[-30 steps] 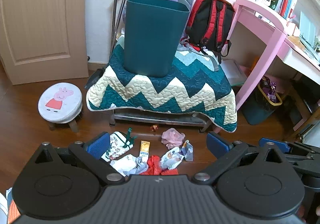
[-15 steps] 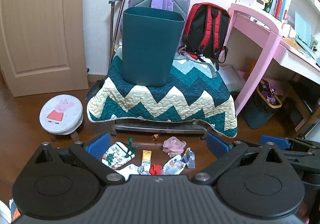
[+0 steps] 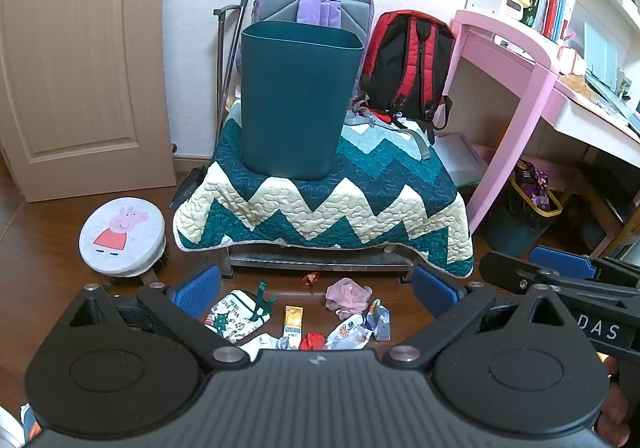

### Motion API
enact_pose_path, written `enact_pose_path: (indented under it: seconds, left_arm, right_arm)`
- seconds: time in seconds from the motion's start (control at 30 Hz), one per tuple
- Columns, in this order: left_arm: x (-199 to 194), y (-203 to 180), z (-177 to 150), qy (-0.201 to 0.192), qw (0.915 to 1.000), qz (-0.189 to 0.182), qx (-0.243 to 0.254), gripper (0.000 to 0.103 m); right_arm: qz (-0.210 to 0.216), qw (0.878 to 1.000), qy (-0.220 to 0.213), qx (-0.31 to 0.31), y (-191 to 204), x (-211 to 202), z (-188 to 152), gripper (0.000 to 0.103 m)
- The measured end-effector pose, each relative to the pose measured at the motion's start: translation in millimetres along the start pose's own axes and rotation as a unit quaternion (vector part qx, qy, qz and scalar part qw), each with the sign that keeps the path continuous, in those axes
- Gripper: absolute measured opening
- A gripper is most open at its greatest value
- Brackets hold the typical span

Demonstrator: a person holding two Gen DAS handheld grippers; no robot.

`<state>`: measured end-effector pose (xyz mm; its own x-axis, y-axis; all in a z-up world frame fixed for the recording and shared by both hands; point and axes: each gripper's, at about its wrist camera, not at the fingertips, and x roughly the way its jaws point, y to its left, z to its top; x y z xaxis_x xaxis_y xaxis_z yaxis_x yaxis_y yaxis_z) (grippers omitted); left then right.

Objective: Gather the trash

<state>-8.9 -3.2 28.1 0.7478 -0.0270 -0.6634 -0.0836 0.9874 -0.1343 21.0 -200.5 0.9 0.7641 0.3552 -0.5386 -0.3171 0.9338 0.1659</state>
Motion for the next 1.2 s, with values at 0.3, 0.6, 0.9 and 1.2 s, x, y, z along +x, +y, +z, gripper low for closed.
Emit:
enact_pose_path:
  seconds: [0.3, 0.6, 0.9, 1.2]
  left_arm:
    - [-1.4, -1.9, -3.6, -0.001, 1.0000, -0.002, 0.003, 0.103]
    - [-2.6, -4.1, -4.3, -0.001, 1.0000, -0.002, 0.004, 0.103]
    - [-3.0, -3.3, -1.5, -0.002, 1.0000, 0.004, 0.008, 0.103]
    - [8.9, 1.5, 2.1, 0.008, 0.9999, 0.009, 0.011, 0.103]
  right_arm:
    - [0.001, 1.000, -0.010, 0.009, -1.1, -3.6, -1.4, 0.067]
    - [0.004, 1.000, -0.014, 0.002, 4.1, -6.2, -2.3, 0.067]
    - [0.005, 1.000, -0.013, 0.001, 5.3, -3.8, -1.1, 0.067]
    - [0.001, 1.000, -0.004, -0.001, 4.1, 4.4, -1.2, 0.067]
